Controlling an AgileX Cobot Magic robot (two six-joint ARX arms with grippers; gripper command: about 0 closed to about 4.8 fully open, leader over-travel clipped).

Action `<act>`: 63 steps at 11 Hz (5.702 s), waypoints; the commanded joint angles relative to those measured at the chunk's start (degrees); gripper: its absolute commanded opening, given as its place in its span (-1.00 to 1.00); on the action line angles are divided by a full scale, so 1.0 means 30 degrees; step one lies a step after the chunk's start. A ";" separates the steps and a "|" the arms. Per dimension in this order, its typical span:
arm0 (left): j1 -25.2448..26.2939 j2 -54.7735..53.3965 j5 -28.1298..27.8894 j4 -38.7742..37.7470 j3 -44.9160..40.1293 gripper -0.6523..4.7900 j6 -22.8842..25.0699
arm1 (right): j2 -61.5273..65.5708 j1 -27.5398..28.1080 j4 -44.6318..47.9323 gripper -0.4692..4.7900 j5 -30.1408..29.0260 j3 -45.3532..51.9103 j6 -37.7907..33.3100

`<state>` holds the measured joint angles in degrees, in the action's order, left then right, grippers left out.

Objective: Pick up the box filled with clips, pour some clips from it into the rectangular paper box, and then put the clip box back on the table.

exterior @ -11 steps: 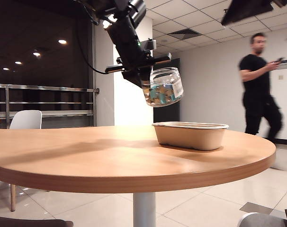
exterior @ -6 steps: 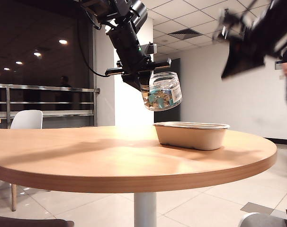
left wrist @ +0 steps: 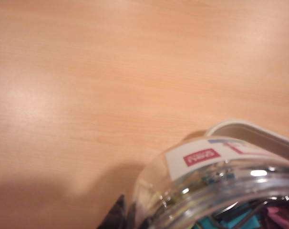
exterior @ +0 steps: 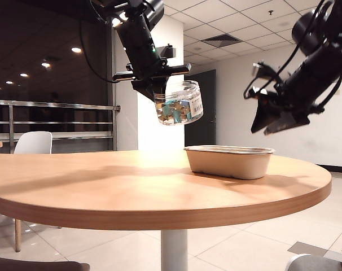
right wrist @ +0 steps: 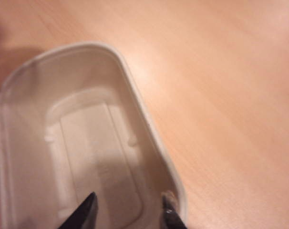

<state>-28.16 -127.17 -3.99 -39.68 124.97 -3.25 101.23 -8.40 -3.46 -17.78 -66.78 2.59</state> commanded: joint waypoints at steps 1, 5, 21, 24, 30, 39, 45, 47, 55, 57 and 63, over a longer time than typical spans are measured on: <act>0.0051 0.0342 0.0051 0.0393 0.0109 -0.78 -0.0058 | 0.0663 0.0000 0.0415 -0.17 -0.0058 -0.0117 -0.0022; 0.0051 0.0350 0.0095 0.0386 0.0109 -0.78 -0.0117 | 0.1435 -0.0015 0.0692 -0.40 -0.0226 -0.0153 -0.0044; 0.0058 0.0503 0.0051 0.0364 0.0204 -0.78 -0.0124 | 0.1515 -0.0984 0.1581 -0.22 -0.2331 -0.0219 0.0211; 0.0058 0.0503 0.0058 0.0364 0.0204 -0.78 -0.0066 | 0.0401 -0.0634 0.1610 -0.21 0.0627 -0.0219 0.0313; 0.0058 0.0503 0.0102 0.0306 0.0204 -0.78 -0.0073 | 0.1180 0.0882 0.1872 0.02 -0.0466 -0.0219 0.0415; 0.0058 0.0503 0.0102 0.0328 0.0204 -0.78 -0.0066 | 0.2594 0.0699 0.1749 -0.04 -0.2237 -0.0211 0.0124; 0.0058 0.0510 0.0102 0.0335 0.0204 -0.78 -0.0073 | 0.2710 -0.0641 0.1698 -0.67 -0.2514 -0.0211 0.0299; 0.0058 0.0517 0.0095 0.0313 0.0204 -0.78 -0.0073 | 0.2710 -0.1115 0.1690 -0.67 -0.2448 -0.0211 0.0364; 0.0379 0.0918 -0.0102 -0.0211 0.0204 -0.78 0.0182 | 0.2594 -0.3242 0.1144 -0.49 -0.2732 -0.0219 0.0488; 0.0590 0.0940 -0.0117 -0.0758 0.0204 -0.78 0.0466 | 0.2288 -0.3242 0.1049 -0.20 -0.3220 -0.0226 0.0240; 0.0765 0.0933 -0.0474 -0.1100 0.0189 -0.78 0.0860 | 0.0459 -0.3235 0.1253 -0.06 -0.3118 -0.0233 0.0073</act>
<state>-25.80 -125.01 -5.37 -43.94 125.10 -1.23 103.50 -18.02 -0.32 -27.11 -67.22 2.87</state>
